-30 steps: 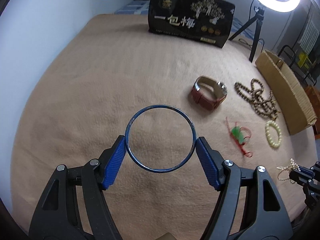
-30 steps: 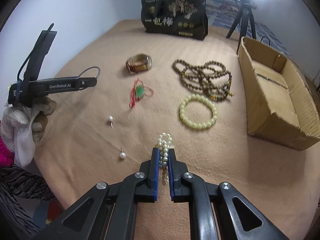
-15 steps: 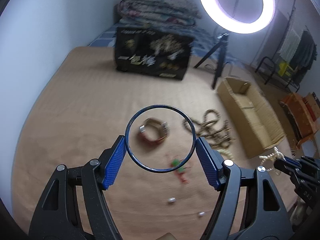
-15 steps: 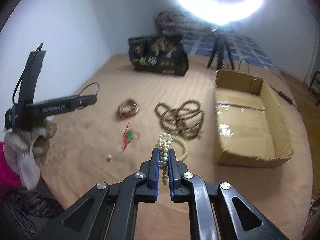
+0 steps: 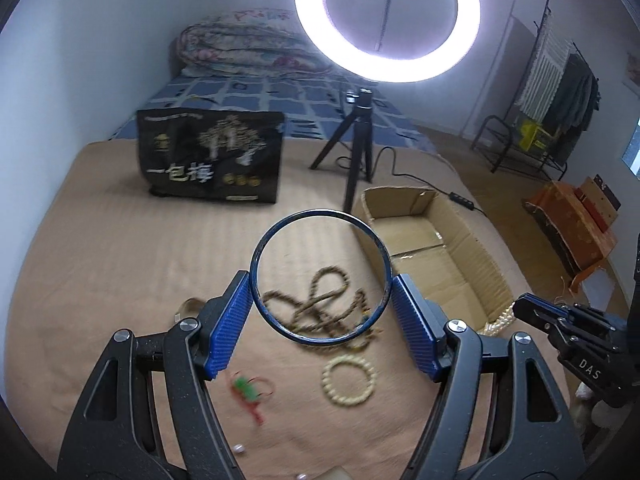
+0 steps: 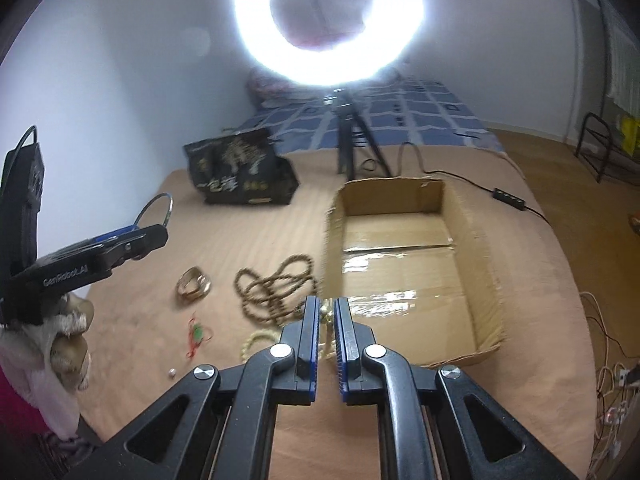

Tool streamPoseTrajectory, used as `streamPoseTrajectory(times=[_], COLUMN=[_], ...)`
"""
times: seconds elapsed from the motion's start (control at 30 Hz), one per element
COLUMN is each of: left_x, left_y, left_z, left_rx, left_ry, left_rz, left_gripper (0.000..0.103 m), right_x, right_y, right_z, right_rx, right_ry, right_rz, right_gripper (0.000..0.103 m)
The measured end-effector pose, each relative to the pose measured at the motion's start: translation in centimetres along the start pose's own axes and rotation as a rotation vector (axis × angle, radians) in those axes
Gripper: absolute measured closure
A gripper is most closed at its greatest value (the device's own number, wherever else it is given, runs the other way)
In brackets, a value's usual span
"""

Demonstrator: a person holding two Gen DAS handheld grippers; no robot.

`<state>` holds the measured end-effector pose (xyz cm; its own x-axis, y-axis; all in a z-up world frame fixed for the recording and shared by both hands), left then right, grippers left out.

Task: Organize jewelry
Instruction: 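Carry the bangle with left tool while right tool carries the necklace to the box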

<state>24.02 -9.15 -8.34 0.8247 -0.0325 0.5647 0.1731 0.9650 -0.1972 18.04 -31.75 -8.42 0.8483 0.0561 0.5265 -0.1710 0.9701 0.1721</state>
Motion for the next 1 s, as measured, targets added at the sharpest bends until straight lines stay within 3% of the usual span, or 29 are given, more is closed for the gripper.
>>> streamPoseTrajectory(times=[0.5, 1.0], left_x=[2.9, 3.4], left_y=[-4.1, -8.6], left_z=[-5.4, -9.9], left_rx=[-0.042, -0.067], left_ry=[0.023, 0.063], left_rz=[-0.018, -0.071], left_gripper=[0.030, 0.030], right_x=[2.2, 1.9], right_y=[-5.7, -7.9], right_z=[-3.0, -4.2], right_rx=[-0.038, -0.057], right_ry=[0.017, 0.050], right_rz=[-0.118, -0.169], right_gripper=[0.098, 0.098])
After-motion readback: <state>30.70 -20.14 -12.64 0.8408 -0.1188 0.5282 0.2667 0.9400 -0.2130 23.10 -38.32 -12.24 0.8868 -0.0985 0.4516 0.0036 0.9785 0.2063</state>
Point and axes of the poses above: each gripper's, at about its wrist camera, not at the fingertips, and z roughly against the way its jaws point, y to its left, x to its top, the point moved 3 cm from there along -z, roughly the way its jaws point, and after that the axes turned 10 degrees about y, right-handed, at the moved point
